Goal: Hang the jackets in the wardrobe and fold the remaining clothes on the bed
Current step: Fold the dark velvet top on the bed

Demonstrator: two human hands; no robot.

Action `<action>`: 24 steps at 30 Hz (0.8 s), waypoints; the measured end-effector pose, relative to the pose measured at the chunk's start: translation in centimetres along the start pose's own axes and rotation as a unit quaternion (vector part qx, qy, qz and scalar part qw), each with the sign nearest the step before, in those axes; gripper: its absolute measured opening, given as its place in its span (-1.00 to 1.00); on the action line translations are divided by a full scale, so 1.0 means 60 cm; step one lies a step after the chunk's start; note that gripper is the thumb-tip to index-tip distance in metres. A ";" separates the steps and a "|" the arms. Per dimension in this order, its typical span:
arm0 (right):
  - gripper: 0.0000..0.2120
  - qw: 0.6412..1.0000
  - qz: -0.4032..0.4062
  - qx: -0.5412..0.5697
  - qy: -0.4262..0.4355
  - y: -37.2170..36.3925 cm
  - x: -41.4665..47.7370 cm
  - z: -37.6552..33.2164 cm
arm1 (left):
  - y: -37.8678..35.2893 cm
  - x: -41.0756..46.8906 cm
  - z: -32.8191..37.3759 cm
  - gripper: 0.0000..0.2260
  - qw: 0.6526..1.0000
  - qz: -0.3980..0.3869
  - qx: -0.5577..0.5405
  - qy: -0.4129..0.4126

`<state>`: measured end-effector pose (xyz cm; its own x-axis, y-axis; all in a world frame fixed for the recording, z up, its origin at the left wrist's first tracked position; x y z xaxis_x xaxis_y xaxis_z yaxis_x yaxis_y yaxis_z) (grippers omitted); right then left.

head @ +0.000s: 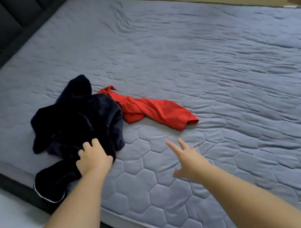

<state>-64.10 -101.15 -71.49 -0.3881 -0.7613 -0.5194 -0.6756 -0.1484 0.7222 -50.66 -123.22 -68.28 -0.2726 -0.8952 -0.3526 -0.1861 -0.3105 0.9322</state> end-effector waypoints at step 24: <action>-0.04 0.988 -0.149 -0.041 -0.006 -0.172 0.092 0.103 | -0.114 0.162 -0.036 -0.47 0.988 0.013 -0.153 -0.028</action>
<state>-63.11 -99.90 -84.64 -0.1872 -0.6685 -0.7198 -0.7086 -0.4155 0.5702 -50.03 -130.51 -77.90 -0.3268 -0.8875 -0.3250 0.1140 -0.3783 0.9186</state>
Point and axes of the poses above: each hand's wrist, its own x-axis towards the middle knuckle, its own y-axis out of the back of the hand, z = x × y, the point moved 1 cm from there along x, towards the middle knuckle, and after that the axes turned 7 degrees about y, right-handed, at the moved point
